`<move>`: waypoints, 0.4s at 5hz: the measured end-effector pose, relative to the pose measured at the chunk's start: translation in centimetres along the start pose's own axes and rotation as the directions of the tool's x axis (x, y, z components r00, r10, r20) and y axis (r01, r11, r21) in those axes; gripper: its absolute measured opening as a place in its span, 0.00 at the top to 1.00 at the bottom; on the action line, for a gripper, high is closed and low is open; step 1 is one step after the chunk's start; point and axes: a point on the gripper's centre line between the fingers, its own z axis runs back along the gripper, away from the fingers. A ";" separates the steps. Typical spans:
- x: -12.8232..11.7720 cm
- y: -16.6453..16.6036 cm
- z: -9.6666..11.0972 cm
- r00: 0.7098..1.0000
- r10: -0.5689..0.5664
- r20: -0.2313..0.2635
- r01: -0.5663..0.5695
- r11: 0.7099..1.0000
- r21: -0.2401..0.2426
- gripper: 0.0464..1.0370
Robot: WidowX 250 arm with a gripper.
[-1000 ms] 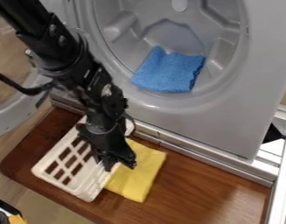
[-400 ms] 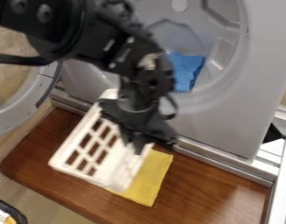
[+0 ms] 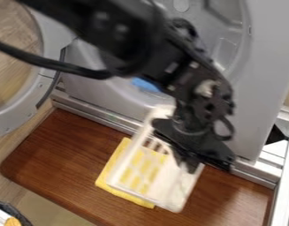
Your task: Move the white plastic basket to the right
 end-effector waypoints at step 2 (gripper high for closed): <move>0.0 -3.2 -5.0 1.000 -0.017 -0.010 0.017 0.999 -0.037 0.95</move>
